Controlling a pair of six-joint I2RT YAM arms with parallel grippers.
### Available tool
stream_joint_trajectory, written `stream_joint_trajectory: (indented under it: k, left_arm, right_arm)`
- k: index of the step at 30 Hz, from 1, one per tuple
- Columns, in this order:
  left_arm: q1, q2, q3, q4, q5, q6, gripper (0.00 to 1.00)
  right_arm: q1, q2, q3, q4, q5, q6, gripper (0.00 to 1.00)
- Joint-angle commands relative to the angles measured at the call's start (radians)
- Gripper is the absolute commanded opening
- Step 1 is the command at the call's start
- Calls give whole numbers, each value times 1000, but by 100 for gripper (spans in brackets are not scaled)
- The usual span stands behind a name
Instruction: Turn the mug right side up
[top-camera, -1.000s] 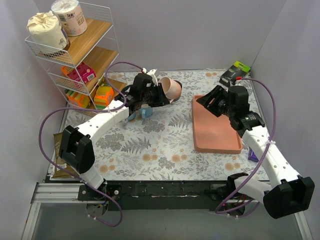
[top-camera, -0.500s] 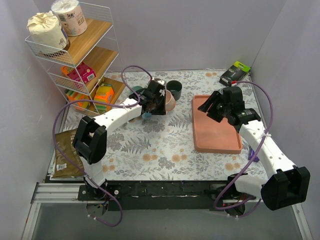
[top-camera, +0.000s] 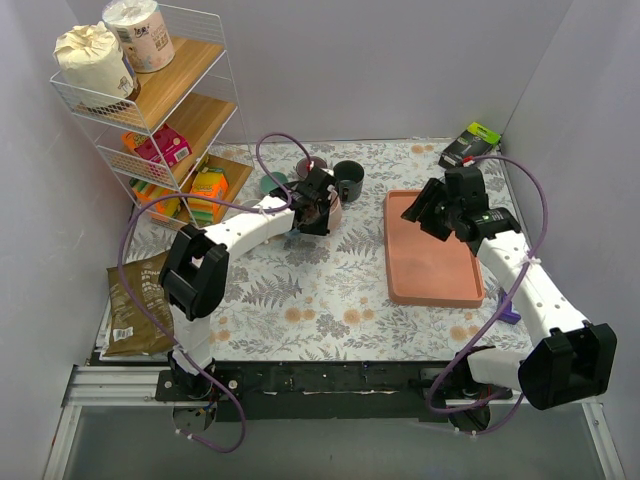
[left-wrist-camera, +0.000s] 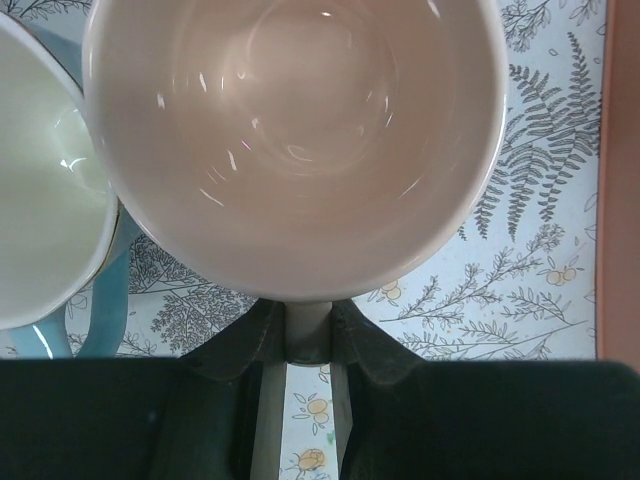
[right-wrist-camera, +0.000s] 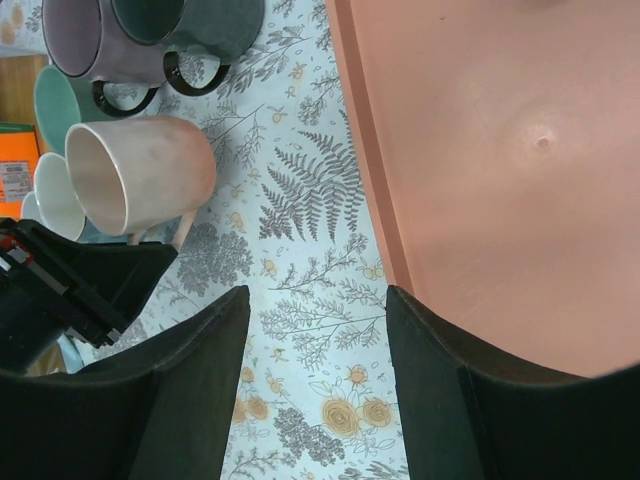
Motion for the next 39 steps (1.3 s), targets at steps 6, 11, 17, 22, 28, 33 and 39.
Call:
stream_joint_trajectory:
  k: [6,11,17,22,28,33,39]
  left_arm:
    - [-8,37,83,-2,-50,24,0]
    - [-10,59,90,-19,-46,18,0]
    - [-19,95,156,-80,-49,19,25]
    - [-25,89,166,-101,-58,16,41]
    - [-26,53,165,-110,-72,10,53]
    - [-26,-3,222,-110,-72,16,61]
    - [-26,-50,296,-127,-23,10,82]
  right_arm:
    - [-23,71,121,-80,71,-90,64]
    - [-41,77,136,-86,77,-107,65]
    - [-89,98,153,-121,96,-154,68]
    - [-197,123,185,-138,84,-234,68]
    - [-268,135,228,-120,74,-329,69]
    - [-304,163,250,-32,-7,-580,71]
    - [-307,202,228,58,-64,-823,73]
